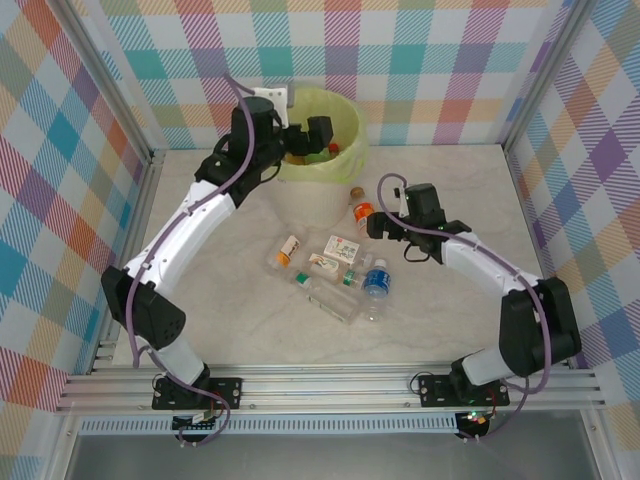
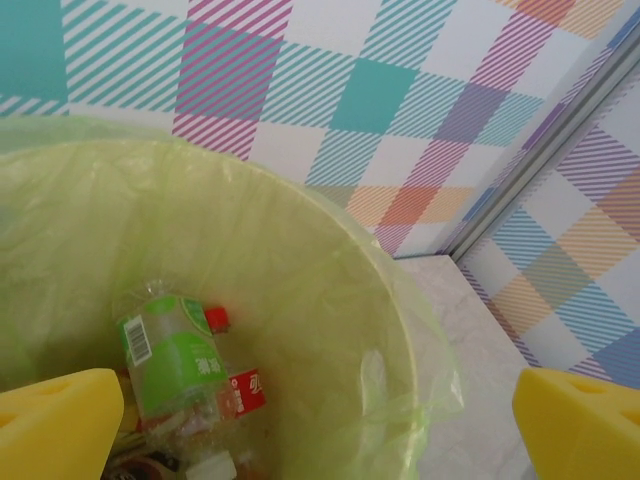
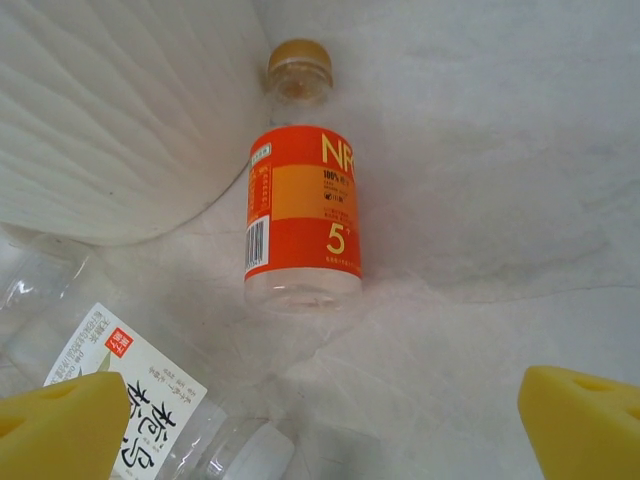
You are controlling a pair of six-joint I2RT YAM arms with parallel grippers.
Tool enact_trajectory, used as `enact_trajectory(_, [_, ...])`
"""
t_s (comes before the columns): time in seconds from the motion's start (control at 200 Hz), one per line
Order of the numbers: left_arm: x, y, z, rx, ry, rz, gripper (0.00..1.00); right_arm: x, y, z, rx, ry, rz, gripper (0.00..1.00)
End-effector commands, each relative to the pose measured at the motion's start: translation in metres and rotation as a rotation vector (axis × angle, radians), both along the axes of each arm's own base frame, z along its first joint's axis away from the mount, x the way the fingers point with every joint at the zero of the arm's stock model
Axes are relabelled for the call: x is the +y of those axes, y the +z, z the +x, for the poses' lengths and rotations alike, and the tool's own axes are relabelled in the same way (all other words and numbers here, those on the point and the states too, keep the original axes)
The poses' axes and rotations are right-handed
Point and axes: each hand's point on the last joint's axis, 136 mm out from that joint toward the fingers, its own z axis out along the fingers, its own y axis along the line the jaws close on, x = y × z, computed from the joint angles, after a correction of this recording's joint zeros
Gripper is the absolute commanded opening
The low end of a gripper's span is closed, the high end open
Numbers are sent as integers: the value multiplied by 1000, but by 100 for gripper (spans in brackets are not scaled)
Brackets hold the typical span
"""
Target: Put the plastic bottles in the bin
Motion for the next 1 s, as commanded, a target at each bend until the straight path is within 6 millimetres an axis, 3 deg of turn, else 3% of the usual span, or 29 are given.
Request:
enact_trajectory(0.0, [21, 43, -29, -80, 40, -97, 100, 19, -3, 1, 96, 78, 95, 100])
enact_trajectory(0.22, [64, 17, -66, -51, 153, -65, 100, 25, -29, 23, 200, 69, 46, 100])
enact_trajectory(0.48, [146, -20, -100, -70, 441, -53, 100, 31, -55, 48, 271, 33, 33, 94])
enact_trajectory(0.6, [161, -31, -114, -102, 461, -92, 100, 37, -63, 54, 295, 34, 52, 92])
enact_trajectory(0.785, [193, -73, -126, -8, 583, -140, 100, 49, -72, 61, 332, 58, 84, 91])
enact_trajectory(0.995, [201, -103, -128, 87, 608, -140, 100, 29, -95, 78, 352, -46, -33, 85])
